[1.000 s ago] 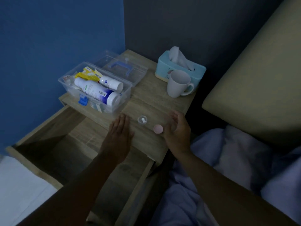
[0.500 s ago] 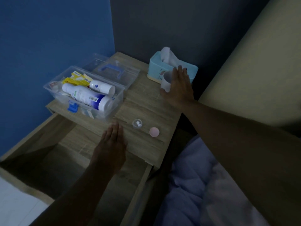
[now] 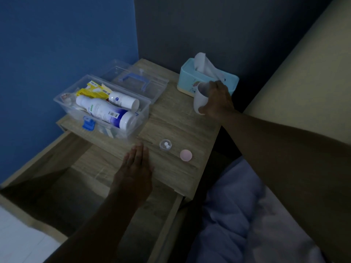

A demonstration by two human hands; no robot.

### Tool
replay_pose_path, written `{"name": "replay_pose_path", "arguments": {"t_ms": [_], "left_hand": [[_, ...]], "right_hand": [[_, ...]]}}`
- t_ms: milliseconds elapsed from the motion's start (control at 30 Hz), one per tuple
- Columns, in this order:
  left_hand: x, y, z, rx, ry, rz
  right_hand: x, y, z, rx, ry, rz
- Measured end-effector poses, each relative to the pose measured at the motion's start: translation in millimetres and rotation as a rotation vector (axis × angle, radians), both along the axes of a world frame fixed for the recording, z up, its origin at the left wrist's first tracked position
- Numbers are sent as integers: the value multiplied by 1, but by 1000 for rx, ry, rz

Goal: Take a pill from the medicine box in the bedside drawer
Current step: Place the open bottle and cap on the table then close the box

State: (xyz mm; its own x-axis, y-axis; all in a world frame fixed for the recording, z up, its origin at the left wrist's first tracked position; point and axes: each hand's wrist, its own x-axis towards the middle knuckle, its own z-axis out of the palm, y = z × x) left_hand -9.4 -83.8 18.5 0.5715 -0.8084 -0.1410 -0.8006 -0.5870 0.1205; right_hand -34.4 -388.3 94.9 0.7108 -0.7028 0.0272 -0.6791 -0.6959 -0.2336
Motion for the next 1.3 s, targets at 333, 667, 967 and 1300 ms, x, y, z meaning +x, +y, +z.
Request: {"name": "replay_pose_path", "arguments": {"t_ms": [333,667,967,1300], "left_hand": [[1,-2,3,-14,46,11],[9,-4,4,16,151,19],[13,0,18,27,207,-21],[15,-2,17,67,216,-28]], "right_hand": [[-1,10,-3,-53,-100,142],[-7,50,12,7,-90,390],[-19,71,9,4,-13,430],[-25,78,1,33,11,406]]}}
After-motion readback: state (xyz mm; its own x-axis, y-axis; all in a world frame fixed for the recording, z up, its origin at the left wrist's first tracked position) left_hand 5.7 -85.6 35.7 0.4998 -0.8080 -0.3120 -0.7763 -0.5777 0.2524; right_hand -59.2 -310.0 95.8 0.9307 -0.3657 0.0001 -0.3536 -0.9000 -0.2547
